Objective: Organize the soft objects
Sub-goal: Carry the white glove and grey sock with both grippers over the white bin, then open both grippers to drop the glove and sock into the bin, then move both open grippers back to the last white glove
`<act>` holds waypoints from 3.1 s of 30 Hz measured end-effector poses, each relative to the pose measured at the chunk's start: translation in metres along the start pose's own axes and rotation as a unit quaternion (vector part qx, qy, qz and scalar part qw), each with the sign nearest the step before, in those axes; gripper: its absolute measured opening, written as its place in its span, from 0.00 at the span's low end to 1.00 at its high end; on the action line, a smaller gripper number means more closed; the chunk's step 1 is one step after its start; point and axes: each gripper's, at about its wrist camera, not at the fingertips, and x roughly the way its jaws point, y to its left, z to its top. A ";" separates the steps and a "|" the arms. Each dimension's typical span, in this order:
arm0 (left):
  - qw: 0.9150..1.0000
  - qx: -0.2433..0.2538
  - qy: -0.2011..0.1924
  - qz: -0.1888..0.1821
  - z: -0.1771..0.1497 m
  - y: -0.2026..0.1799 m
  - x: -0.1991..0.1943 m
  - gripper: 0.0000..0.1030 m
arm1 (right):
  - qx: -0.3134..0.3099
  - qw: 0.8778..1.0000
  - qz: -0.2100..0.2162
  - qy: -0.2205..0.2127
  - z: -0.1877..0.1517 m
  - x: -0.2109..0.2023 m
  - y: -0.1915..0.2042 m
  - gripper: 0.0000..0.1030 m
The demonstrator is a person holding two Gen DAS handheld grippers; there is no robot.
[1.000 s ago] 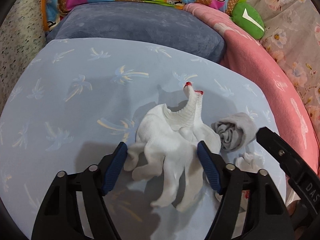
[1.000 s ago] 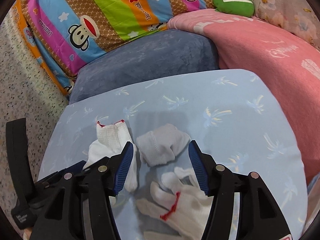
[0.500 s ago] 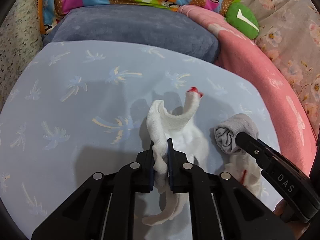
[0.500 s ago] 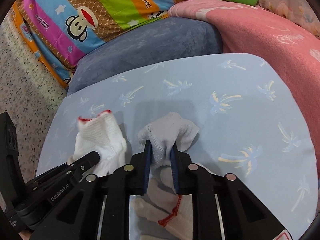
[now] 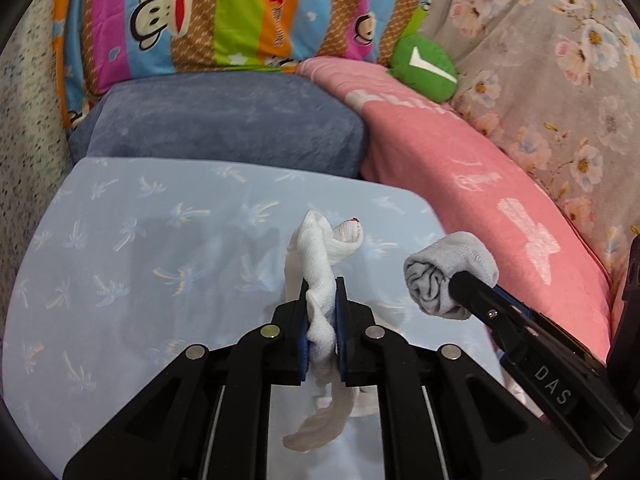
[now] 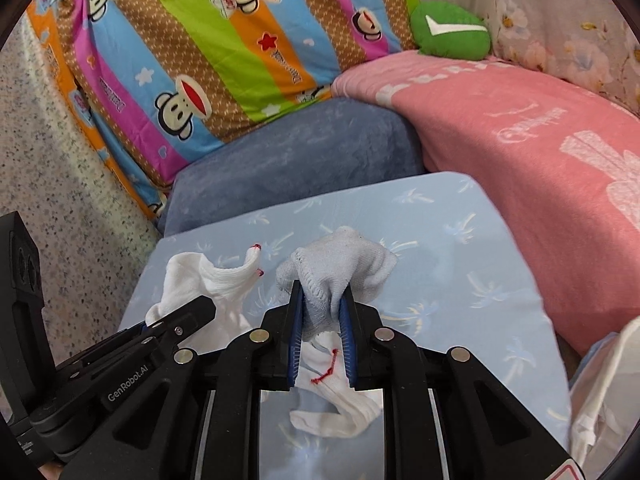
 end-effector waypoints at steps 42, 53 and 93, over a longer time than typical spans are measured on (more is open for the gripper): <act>0.971 0.194 0.014 -0.138 -0.076 -0.256 -0.039 0.10 | 0.129 0.978 -0.105 -0.130 -0.051 -0.236 -0.217 0.16; 0.967 0.200 0.041 -0.151 -0.090 -0.277 -0.031 0.11 | 0.151 0.974 -0.116 -0.124 -0.069 -0.246 -0.242 0.16; 0.972 0.183 0.051 -0.139 -0.098 -0.278 -0.025 0.38 | 0.154 0.975 -0.117 -0.113 -0.076 -0.242 -0.249 0.22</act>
